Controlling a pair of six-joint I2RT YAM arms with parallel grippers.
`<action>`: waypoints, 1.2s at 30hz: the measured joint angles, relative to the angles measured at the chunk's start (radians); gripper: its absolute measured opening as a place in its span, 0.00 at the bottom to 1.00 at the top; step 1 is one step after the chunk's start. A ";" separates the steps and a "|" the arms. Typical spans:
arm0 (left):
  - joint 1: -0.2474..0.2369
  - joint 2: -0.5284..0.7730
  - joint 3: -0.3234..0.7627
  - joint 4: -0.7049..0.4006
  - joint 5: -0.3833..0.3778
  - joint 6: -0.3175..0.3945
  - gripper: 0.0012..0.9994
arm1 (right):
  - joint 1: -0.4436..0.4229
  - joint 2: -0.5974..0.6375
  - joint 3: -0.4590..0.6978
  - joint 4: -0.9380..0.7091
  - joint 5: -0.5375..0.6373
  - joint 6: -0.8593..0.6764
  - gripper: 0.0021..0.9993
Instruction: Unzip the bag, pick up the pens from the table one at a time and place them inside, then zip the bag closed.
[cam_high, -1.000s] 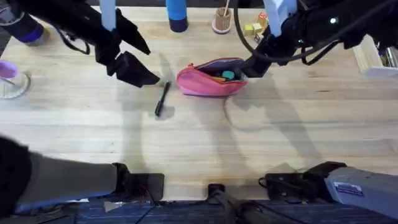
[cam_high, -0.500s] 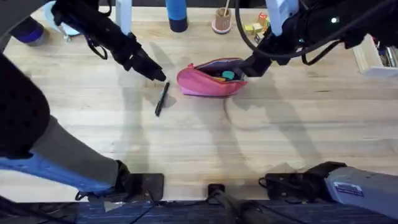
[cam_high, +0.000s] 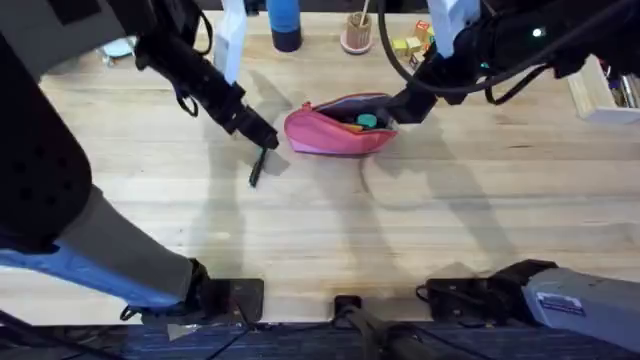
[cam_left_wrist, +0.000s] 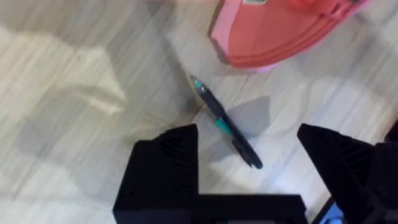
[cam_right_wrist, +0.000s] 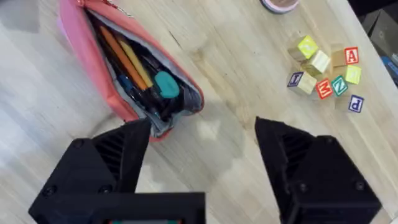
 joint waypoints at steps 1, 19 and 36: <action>0.000 0.000 -0.015 0.007 -0.013 -0.013 1.00 | 0.000 0.000 0.000 0.000 0.000 0.000 1.00; -0.137 0.000 -0.030 0.071 -0.267 -0.057 1.00 | 0.000 0.000 0.000 0.028 0.000 0.000 1.00; -0.176 0.000 -0.052 0.194 -0.344 -0.055 1.00 | 0.000 0.000 0.000 0.037 0.000 0.000 1.00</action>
